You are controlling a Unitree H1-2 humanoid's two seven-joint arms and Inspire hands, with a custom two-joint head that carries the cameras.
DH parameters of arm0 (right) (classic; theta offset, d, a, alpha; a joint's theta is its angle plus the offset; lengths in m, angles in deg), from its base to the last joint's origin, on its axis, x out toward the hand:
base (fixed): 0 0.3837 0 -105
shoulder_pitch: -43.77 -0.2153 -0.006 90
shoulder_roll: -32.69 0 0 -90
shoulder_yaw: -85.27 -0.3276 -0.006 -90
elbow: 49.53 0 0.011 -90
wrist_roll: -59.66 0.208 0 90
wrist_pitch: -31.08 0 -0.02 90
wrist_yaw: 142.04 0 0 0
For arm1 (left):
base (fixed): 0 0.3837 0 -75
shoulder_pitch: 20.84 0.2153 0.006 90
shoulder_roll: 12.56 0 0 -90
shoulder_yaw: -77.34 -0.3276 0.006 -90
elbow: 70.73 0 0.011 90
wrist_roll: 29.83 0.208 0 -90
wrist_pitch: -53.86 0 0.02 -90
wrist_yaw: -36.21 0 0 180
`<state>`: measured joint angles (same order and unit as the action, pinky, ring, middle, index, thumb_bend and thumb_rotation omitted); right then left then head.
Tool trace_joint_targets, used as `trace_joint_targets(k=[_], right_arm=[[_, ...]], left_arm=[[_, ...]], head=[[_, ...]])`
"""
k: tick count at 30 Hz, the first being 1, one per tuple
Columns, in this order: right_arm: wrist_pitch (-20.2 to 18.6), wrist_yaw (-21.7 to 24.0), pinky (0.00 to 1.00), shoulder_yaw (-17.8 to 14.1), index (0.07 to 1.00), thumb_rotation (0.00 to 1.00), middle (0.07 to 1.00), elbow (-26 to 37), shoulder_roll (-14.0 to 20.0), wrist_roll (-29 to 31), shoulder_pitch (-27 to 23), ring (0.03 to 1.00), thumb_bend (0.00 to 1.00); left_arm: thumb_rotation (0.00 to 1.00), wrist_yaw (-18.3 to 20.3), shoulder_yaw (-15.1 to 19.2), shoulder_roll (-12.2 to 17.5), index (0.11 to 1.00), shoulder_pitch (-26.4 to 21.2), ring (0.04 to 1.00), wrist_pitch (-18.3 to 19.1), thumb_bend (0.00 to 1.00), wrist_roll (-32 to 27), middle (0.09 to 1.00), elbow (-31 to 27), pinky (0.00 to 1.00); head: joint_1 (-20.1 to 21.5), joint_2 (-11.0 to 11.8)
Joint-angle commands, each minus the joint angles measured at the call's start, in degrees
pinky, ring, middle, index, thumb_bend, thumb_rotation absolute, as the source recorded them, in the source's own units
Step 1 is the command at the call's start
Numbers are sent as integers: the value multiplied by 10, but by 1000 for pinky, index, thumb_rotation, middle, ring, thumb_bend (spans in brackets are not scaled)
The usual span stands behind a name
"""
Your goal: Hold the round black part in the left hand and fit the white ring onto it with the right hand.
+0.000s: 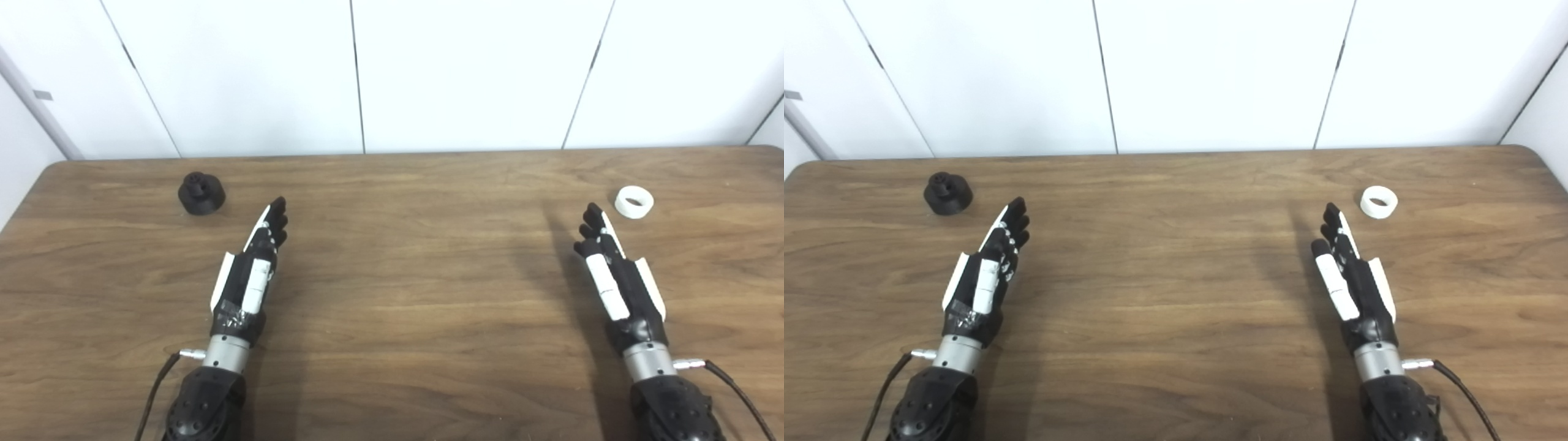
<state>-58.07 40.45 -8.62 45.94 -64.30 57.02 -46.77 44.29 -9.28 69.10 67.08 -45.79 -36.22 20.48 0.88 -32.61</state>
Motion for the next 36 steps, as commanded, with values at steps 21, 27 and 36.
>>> trace_joint_targets(k=[21,27,36], right_arm=[[26,-3,927,5,1000,877,995,13,-2,3,-18,978,448],[27,-3,946,4,1000,884,1000,7,1,4,-20,989,455],[34,1,961,-2,1000,897,1000,-1,8,11,-24,994,453]], left_arm=[[359,-193,71,78,881,-30,879,-42,767,227,898,87,833],[341,-305,47,151,871,-55,878,-95,803,378,894,149,826],[376,-428,18,200,906,-87,943,-111,848,470,925,239,957]], head=[[-9,9],[-30,15],[-93,25]])
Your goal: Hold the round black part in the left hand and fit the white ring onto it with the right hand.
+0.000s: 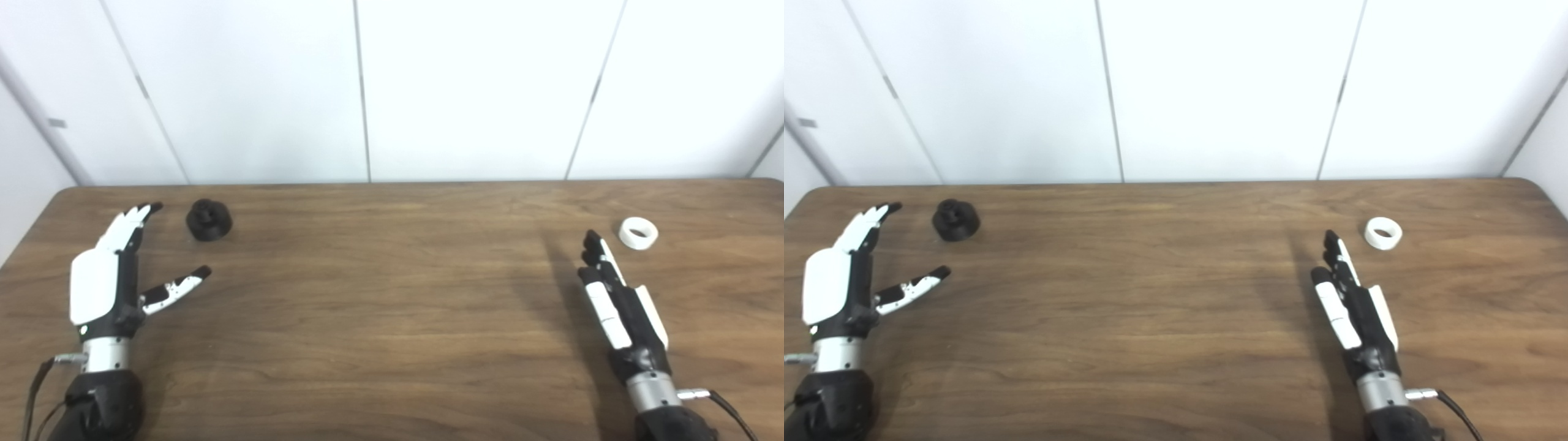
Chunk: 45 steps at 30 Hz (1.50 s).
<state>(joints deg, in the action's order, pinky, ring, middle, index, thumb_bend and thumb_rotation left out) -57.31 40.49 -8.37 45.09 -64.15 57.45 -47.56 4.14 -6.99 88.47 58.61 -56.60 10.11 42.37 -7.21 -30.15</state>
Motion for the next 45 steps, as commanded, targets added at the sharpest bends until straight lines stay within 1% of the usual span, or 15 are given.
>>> trace_joint_targets(k=[1,3,6,9,14,16,19,21,24,26,28,34,41,43,45], right_arm=[[27,2,963,-6,1000,901,1000,7,9,9,-16,996,453],[28,2,978,-7,1000,908,1000,7,11,12,-17,996,451],[31,3,987,-6,1000,916,1000,5,14,15,-18,998,432],[33,7,997,-5,1000,917,1000,4,16,19,-17,1000,425],[37,6,994,-5,1000,914,1000,3,19,15,-18,993,403],[37,7,991,-6,1000,918,999,2,21,16,-19,989,425],[36,10,997,-7,1000,920,1000,4,24,21,-19,992,411],[24,11,1000,-9,1000,916,1000,10,24,26,-19,998,416],[18,14,1000,-13,1000,911,1000,13,28,35,-20,1000,400],[23,15,1000,-14,1000,910,1000,9,31,34,-21,996,404],[23,15,1000,-13,1000,909,1000,11,32,32,-21,988,373],[2,13,1000,-13,1000,910,1000,31,31,33,-15,992,357],[-21,12,1000,-16,1000,919,1000,55,33,32,-10,997,330],[-30,12,1000,-17,1000,905,1000,65,33,33,-7,993,341],[-33,15,1000,-19,1000,904,1000,73,35,37,-5,997,319]], left_arm=[[383,-26,-5,9,913,-6,948,4,852,6,930,28,973],[421,-8,-4,14,932,-14,969,21,874,-6,951,35,991],[454,55,0,28,948,-25,995,49,899,-48,986,38,999],[473,114,1,48,952,-37,1000,74,925,-79,994,44,1000],[467,196,-7,80,952,-54,1000,111,963,-109,996,39,1000],[471,219,-15,91,943,-62,1000,121,981,-112,990,41,1000],[481,250,-22,100,929,-74,1000,139,995,-124,988,46,1000],[478,267,-25,102,916,-81,1000,146,1000,-132,985,49,1000],[458,277,-30,101,905,-91,999,145,994,-139,979,51,1000],[447,280,-34,100,899,-98,1000,146,982,-142,977,59,1000],[442,282,-35,99,894,-105,1000,148,975,-147,974,70,1000],[439,275,-39,98,874,-124,991,124,967,-164,965,116,1000],[438,263,-44,83,854,-148,983,104,958,-172,954,164,1000],[441,262,-47,76,854,-158,979,99,954,-178,954,179,977],[450,262,-54,73,857,-168,973,86,958,-182,955,199,954]], head=[[-19,1],[-26,2],[-32,5],[-41,4],[-52,2],[-58,2],[-69,2],[-75,4],[-90,8],[-88,9],[-87,10],[-86,12],[-94,13],[-95,11],[-93,11]])
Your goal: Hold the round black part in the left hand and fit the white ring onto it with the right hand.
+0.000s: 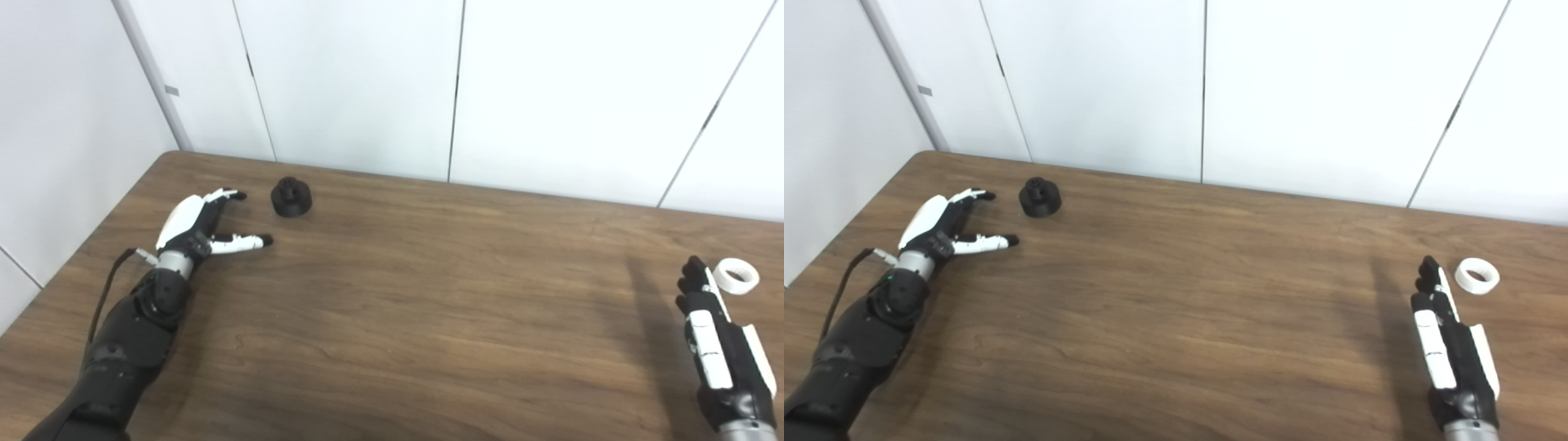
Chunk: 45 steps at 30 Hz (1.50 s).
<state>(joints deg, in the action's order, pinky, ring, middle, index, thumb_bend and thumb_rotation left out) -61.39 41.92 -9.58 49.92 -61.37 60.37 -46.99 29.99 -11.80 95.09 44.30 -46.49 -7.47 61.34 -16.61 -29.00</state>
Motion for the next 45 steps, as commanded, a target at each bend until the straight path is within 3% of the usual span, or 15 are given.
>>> trace_joint_targets(k=[1,14,19,24,31,45], right_arm=[[8,2,1000,-7,1000,907,1000,27,9,8,-9,994,310],[-21,7,996,-14,1000,927,1000,72,13,8,-1,993,262],[-36,7,1000,-15,1000,921,1000,89,11,10,4,997,249],[-50,8,1000,-20,1000,943,1000,111,10,22,10,1000,202],[-49,14,1000,-27,1000,975,1000,127,19,28,15,1000,171],[-103,6,1000,-23,1000,980,1000,177,13,32,11,1000,150]], left_arm=[[453,2,-9,7,856,-29,973,-22,960,-7,954,20,956],[466,-20,-57,-10,848,-85,966,-38,961,-4,947,118,953],[461,-25,-65,-15,847,-93,961,-41,955,-8,943,132,952],[446,-26,-70,-22,839,-97,943,-51,957,-15,933,150,885],[424,-27,-82,-27,832,-101,945,-51,957,-20,931,170,906],[440,-19,-100,-27,828,-107,945,-56,963,-21,933,179,889]], head=[[1,1],[-3,-3],[-10,-7],[-15,-11],[-14,-18],[-4,-35]])
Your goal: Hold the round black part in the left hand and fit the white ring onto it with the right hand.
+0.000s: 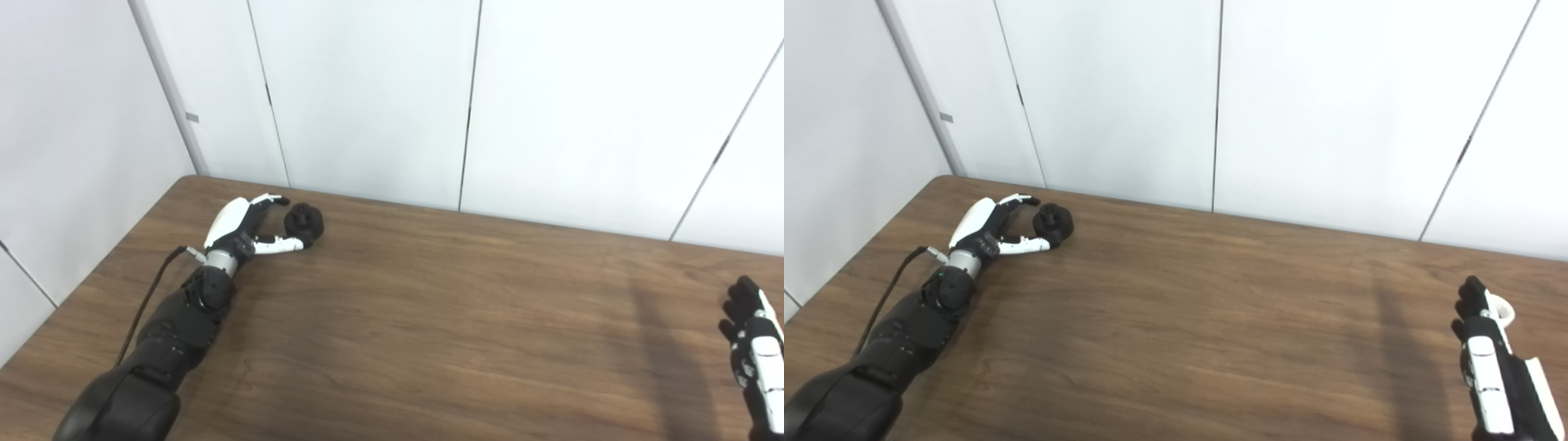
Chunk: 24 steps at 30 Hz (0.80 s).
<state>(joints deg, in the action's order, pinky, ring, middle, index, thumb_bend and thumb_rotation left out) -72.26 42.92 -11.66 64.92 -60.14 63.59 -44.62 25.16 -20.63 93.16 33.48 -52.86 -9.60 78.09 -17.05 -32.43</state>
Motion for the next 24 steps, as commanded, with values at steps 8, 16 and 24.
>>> trace_joint_targets(k=[8,16,24], right_arm=[[-11,-8,1000,1,1000,940,1000,39,-3,-10,-14,1000,192],[-31,-8,1000,-8,1000,953,1000,59,-7,1,-13,1000,187],[-44,-9,1000,-13,1000,955,1000,72,-4,-1,-13,1000,203]], left_arm=[[416,35,-17,-3,815,2,954,5,966,-2,933,4,922],[393,38,-33,8,823,-1,972,10,947,9,927,5,999],[413,36,-52,19,826,-6,965,8,960,19,921,19,1000]], head=[[7,-13],[8,-31],[9,-32]])
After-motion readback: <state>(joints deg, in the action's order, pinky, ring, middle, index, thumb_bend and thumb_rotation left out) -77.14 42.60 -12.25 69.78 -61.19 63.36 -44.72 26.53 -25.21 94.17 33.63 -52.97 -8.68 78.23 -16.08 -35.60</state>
